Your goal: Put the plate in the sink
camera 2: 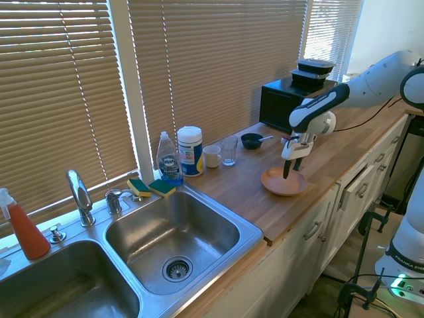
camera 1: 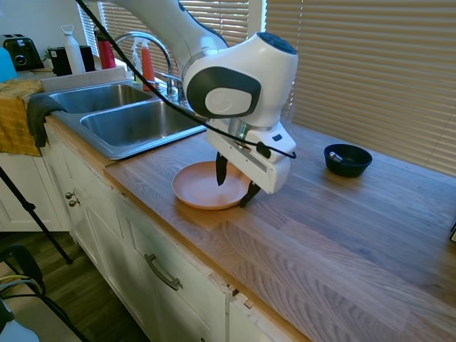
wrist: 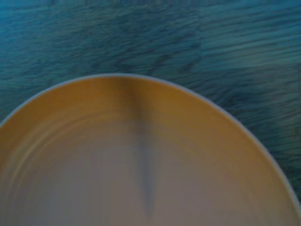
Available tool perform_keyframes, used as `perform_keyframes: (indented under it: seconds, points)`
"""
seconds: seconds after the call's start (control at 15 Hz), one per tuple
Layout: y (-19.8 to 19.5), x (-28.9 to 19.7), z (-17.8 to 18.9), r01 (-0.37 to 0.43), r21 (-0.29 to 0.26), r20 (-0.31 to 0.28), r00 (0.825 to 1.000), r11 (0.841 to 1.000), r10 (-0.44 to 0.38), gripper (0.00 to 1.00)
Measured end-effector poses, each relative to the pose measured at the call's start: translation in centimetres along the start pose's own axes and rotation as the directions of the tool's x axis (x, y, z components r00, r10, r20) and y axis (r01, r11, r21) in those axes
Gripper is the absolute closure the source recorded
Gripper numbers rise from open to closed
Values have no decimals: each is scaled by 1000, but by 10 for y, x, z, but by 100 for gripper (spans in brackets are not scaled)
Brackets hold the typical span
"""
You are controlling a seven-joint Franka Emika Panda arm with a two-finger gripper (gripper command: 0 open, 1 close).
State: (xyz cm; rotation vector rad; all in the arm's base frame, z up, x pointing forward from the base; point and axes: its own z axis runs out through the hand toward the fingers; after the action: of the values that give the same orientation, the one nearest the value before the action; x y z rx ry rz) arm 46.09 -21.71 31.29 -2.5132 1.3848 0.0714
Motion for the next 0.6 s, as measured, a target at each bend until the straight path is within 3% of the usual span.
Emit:
perform_keyframes:
  seconds: [0.6]
  points:
    - [-2,7,6,20,23,14,1000,1000,-21,100]
